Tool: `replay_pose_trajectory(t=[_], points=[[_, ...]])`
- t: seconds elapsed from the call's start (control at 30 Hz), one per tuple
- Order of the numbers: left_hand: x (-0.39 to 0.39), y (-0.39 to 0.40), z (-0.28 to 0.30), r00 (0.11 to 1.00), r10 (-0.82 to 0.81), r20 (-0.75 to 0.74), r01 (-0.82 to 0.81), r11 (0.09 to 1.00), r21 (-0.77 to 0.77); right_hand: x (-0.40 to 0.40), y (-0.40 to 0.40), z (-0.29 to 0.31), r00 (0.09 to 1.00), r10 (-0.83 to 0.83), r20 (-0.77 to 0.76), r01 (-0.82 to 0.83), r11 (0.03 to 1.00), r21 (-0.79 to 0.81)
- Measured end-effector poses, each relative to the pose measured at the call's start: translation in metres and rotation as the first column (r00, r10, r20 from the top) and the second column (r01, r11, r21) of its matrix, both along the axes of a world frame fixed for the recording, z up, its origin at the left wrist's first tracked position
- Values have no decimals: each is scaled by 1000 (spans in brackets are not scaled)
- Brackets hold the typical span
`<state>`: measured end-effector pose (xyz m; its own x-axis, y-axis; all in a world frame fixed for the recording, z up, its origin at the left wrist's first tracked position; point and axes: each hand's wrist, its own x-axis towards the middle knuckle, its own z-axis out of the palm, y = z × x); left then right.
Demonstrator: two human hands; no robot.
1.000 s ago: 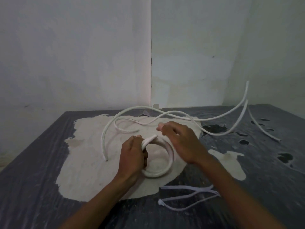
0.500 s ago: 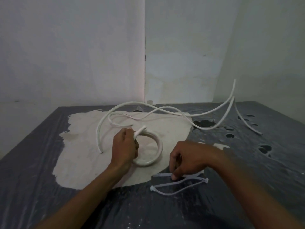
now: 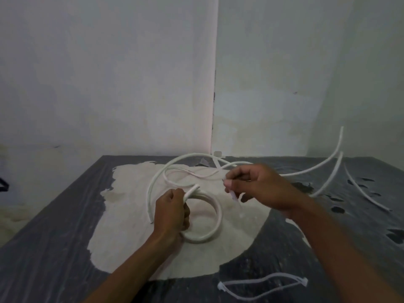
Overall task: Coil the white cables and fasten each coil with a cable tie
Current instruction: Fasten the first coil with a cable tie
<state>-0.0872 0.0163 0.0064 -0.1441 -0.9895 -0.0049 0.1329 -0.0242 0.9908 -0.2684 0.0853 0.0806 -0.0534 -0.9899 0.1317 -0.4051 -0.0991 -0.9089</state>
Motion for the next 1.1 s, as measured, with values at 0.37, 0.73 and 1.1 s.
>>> replay_pose_trajectory(t=[0.37, 0.73, 1.1], points=[[-3, -1, 5, 997, -64, 51, 73, 979, -193, 13, -17, -49, 857, -31, 515, 46, 999, -16], [-5, 2, 2, 997, 65, 38, -61, 993, -98, 24, -9, -50, 731, 18, 682, -8, 1000, -17], [0, -2, 0, 996, 87, -16, -86, 996, 24, 29, -5, -47, 594, -37, 804, 23, 999, 28]])
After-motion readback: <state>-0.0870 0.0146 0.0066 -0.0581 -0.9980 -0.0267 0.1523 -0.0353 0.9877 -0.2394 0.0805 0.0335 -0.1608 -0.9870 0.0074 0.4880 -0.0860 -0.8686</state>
